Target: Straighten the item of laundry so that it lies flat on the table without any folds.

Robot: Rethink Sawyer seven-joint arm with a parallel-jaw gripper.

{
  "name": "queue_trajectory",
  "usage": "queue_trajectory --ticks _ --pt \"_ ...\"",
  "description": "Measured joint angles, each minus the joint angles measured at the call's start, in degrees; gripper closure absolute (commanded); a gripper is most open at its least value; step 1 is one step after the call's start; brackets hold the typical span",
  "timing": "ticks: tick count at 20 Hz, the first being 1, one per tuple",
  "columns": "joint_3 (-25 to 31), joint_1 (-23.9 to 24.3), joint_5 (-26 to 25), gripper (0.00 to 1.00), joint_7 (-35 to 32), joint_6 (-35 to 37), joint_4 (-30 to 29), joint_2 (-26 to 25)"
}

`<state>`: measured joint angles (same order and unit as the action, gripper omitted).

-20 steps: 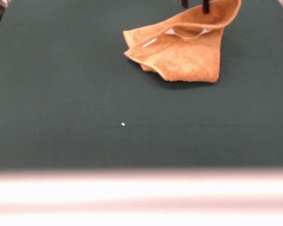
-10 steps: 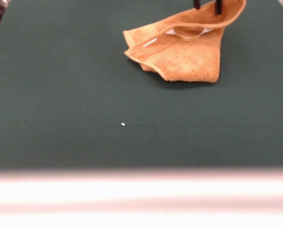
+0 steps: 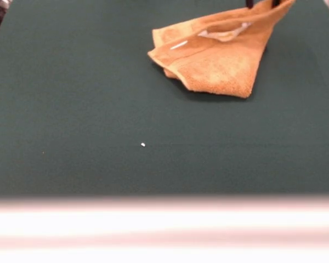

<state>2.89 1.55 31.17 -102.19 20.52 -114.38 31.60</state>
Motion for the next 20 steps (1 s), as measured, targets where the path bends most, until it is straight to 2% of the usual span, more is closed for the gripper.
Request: queue_trajectory --ticks 7,14,20 --pt "-1.61 -3.73 0.02 0.0 0.0 -0.02 0.31 -4.5" --pt "-3.42 -5.35 0.05 0.0 0.0 0.26 1.63 -8.04" --pt "-5.31 -6.24 -1.4 0.0 0.0 5.48 5.18 -9.47"
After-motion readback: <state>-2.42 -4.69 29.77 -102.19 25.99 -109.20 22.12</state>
